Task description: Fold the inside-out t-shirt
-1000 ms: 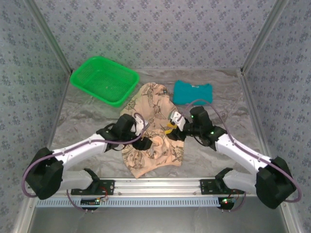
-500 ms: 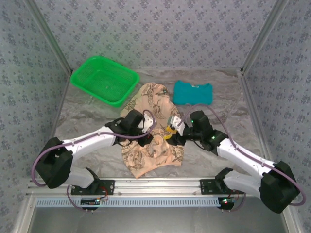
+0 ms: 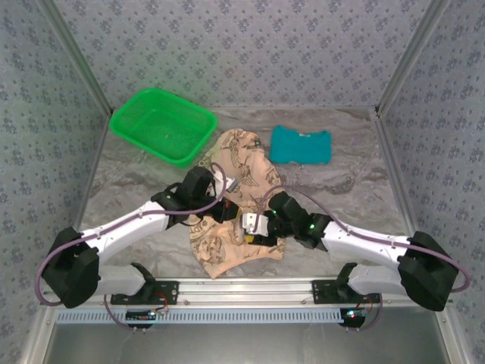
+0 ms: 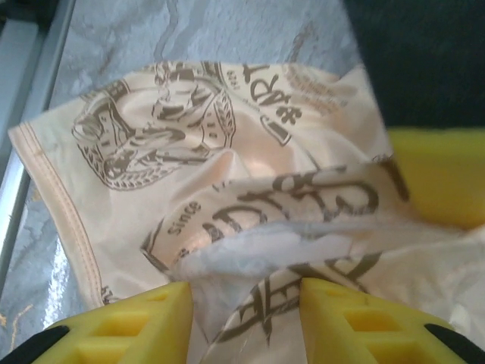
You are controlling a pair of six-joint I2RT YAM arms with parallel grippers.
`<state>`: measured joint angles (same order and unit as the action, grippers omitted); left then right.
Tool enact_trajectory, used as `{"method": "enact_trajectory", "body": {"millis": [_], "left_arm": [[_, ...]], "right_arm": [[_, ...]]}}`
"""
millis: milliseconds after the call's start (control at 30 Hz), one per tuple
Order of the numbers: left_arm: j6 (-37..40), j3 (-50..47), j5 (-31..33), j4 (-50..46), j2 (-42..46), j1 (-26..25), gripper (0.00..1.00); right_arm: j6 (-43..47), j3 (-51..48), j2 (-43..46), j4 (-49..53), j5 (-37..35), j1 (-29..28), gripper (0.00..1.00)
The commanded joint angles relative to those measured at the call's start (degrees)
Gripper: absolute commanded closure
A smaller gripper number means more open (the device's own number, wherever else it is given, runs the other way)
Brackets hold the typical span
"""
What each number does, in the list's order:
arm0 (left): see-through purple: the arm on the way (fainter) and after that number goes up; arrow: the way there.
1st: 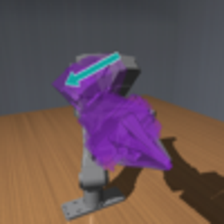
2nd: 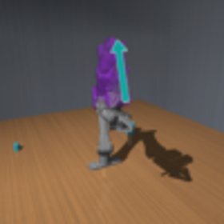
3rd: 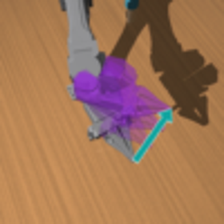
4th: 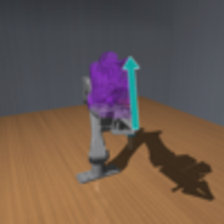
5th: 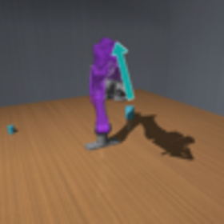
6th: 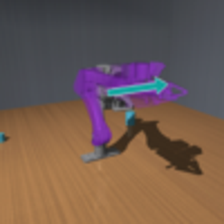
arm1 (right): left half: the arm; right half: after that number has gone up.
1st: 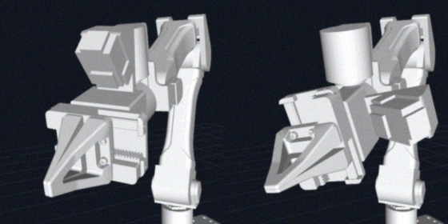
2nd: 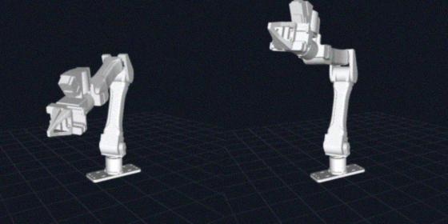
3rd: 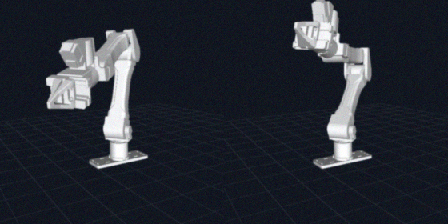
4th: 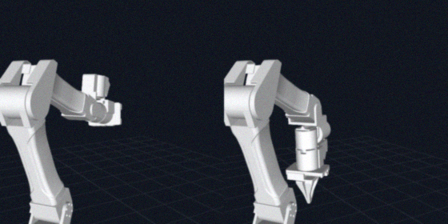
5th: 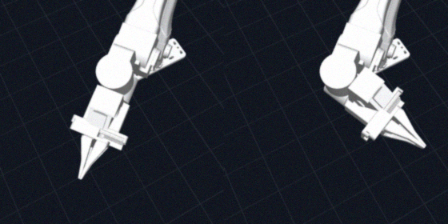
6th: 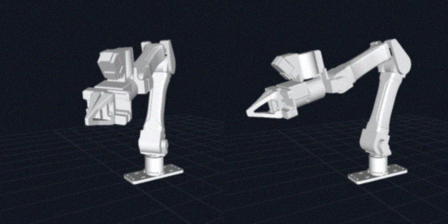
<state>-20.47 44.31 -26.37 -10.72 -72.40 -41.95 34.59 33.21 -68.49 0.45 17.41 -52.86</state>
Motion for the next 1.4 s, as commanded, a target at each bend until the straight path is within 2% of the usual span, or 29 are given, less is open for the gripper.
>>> {"method": "enact_trajectory", "body": {"millis": [0,100,167,267,367,467,567,700,833,1100,1200,1233,1300,1333,1367], "left_arm": [[-3.9,-0.3,-0.3,1.4,2.3,2.0,1.00],[-8.1,0.0,1.4,0.5,2.4,3.9,1.00],[-10.6,-0.5,1.4,1.3,2.5,5.0,1.00],[-10.9,-2.6,0.8,3.7,3.4,5.4,1.00],[-12.2,-5.3,2.2,3.0,4.3,6.3,1.00],[-14.8,-8.1,2.7,2.0,6.7,7.4,1.00],[-17.9,-9.6,7.1,-1.0,9.7,7.9,1.00],[-20.6,-10.0,11.4,-4.1,12.4,10.2,1.00],[-22.4,-9.3,9.5,-4.6,12.8,14.0,1.00],[-19.4,-4.6,9.5,-11.4,7.6,21.6,1.00],[-18.1,-3.9,8.4,-10.8,4.6,24.2,1.00],[-17.4,-3.4,8.3,-10.6,3.6,24.4,0.97],[-16.7,-1.7,8.9,-11.3,1.9,24.8,0.84],[-16.4,-0.7,9.3,-12.1,1.1,24.8,0.72],[-16.0,0.3,9.4,-12.9,0.5,24.9,0.56]], "right_arm": [[4.7,1.2,-0.3,2.6,-1.4,-1.0,0.59],[6.1,1.2,1.1,6.7,-1.1,-2.3,0.63],[6.2,0.8,2.6,8.8,-1.7,-3.2,0.71],[4.9,0.0,5.8,9.5,-0.4,-3.2,0.71],[-0.3,-2.1,10.6,5.3,2.3,0.5,0.66],[-8.8,-4.1,13.8,-0.9,1.4,6.3,0.54],[-14.8,-2.9,12.5,-0.6,-5.5,9.1,0.50],[-21.1,-2.6,10.2,-1.7,-2.8,11.7,0.48],[-17.0,-2.5,7.9,-0.6,2.4,9.5,0.48],[-11.9,-1.1,2.2,3.2,1.6,4.8,0.48],[-9.3,-0.4,1.7,5.1,7.2,4.5,0.47],[-8.2,-0.2,1.5,5.8,9.1,4.2,0.47],[-5.7,0.3,0.8,7.3,11.0,2.8,0.47],[-4.9,0.6,0.2,7.7,10.7,1.6,0.47],[-3.8,1.0,-0.4,8.4,10.1,0.3,0.47]]}}
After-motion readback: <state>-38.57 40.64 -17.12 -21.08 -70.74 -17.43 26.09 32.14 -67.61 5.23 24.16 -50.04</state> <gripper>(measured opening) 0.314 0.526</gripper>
